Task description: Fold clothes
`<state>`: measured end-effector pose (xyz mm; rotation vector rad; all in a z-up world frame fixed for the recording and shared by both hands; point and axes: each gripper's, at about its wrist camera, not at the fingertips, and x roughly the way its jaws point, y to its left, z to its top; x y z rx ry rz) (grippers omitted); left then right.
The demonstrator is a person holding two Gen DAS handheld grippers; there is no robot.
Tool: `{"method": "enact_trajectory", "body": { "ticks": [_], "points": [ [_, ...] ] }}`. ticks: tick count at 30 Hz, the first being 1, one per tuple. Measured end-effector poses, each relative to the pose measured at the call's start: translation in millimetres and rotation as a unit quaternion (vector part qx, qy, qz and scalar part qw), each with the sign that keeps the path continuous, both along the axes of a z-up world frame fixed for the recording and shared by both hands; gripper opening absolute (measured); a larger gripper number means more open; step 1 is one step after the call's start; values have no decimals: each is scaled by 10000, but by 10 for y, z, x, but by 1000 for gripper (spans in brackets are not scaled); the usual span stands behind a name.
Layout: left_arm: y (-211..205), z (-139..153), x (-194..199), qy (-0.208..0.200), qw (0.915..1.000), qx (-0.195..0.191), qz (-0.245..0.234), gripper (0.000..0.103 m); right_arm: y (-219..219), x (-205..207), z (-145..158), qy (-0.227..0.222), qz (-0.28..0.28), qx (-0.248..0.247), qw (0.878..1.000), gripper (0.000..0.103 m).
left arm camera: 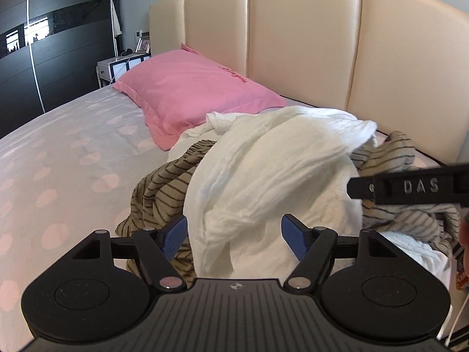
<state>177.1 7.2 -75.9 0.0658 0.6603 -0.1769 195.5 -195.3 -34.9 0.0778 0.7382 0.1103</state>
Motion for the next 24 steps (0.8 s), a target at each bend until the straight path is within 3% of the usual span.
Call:
{"method": "enact_trajectory", "body": {
  "ticks": [2,4,5,6,7,8,9,12,17,24],
  "points": [
    [3,-32,97,21,9999,-127,19,63,18,64,-64,36,-40,-95,9999,54],
    [20,-44,147,99,9995,-290,56,46,16,127,-130,183,49,-9,9998,46],
    [29,-47,164,147,9992,-371,78,42,11,148,-157,251,83,43,9996,33],
    [39,-51,181,194,9987,-453,100,29,8,165,-180,312,117,74,9994,24],
    [49,-54,199,241,9982,-535,123,23,13,171,-190,340,144,40,9993,11],
    [59,-58,216,289,9976,-617,145,19,17,160,-185,325,159,3,9993,6],
    [68,-47,209,285,9972,-669,160,7,15,140,-169,279,173,0,9995,3],
    [48,87,96,19,9988,-458,181,1,12,46,-61,73,253,142,9996,2],
    [181,376,-126,-208,9981,-314,478,0,156,-251,294,-419,728,493,9952,1],
    [592,808,-640,-508,9926,-54,1099,0,577,-806,668,-631,1756,940,9779,1]
  ]
}}
